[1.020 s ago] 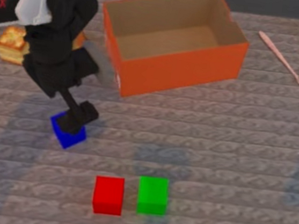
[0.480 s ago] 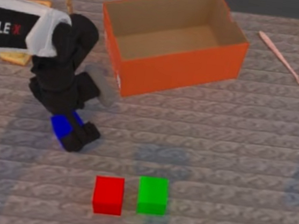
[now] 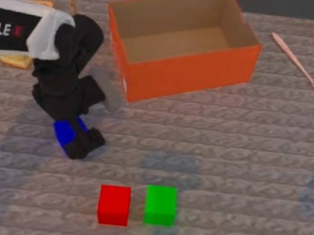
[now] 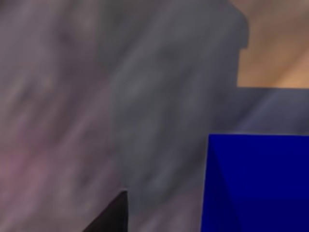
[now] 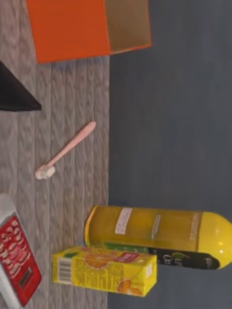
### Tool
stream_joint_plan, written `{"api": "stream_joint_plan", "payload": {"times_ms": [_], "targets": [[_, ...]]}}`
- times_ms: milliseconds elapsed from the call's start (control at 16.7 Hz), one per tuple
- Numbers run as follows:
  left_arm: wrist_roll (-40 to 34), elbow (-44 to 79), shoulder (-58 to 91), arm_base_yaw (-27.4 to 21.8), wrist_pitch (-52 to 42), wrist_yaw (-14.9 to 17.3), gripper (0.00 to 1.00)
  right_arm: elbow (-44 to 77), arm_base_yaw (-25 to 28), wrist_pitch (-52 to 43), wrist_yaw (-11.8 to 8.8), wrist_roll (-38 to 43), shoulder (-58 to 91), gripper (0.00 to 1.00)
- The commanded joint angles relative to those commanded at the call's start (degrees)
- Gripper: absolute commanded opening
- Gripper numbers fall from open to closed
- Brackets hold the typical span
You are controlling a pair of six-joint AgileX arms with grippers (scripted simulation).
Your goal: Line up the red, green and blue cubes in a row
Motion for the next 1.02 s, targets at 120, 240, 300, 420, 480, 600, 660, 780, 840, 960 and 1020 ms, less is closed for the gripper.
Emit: {"api": "stream_joint_plan", "payload": {"times_ms": [120, 240, 300, 420, 480, 600, 660, 780, 840, 960, 1020], "targets": [[0.0, 0.0, 0.0, 0.0, 0.0, 0.0, 0.4, 0.0, 0.0, 0.0, 0.0, 0.0, 0.0, 1.0], [0.0, 0.0, 0.0, 0.0, 0.0, 0.0, 0.25, 0.0, 0.0, 0.0, 0.0, 0.0, 0.0, 1.0], [0.0, 0.0, 0.0, 0.0, 0.0, 0.0, 0.17, 0.0, 0.0, 0.0, 0.0, 0.0, 0.0, 1.0], [0.0, 0.0, 0.0, 0.0, 0.0, 0.0, 0.02, 0.0, 0.0, 0.0, 0.0, 0.0, 0.0, 1.0], [0.0, 0.0, 0.0, 0.0, 0.0, 0.0, 0.0, 0.0, 0.0, 0.0, 0.0, 0.0, 0.0, 1.0], [0.0, 0.0, 0.0, 0.0, 0.0, 0.0, 0.0, 0.0, 0.0, 0.0, 0.0, 0.0, 0.0, 1.0], [0.0, 0.0, 0.0, 0.0, 0.0, 0.0, 0.0, 0.0, 0.0, 0.0, 0.0, 0.0, 0.0, 1.0], [0.0, 0.0, 0.0, 0.0, 0.0, 0.0, 0.0, 0.0, 0.0, 0.0, 0.0, 0.0, 0.0, 1.0], [0.0, 0.0, 0.0, 0.0, 0.0, 0.0, 0.0, 0.0, 0.0, 0.0, 0.0, 0.0, 0.0, 1.0], [-0.48, 0.53, -1.81, -0.15, -1.07, 0.82, 0.0, 0.0, 0.0, 0.0, 0.0, 0.0, 0.0, 1.0], [-0.48, 0.67, -1.86, -0.14, -1.26, 0.82, 0.0, 0.0, 0.0, 0.0, 0.0, 0.0, 0.0, 1.0]]}}
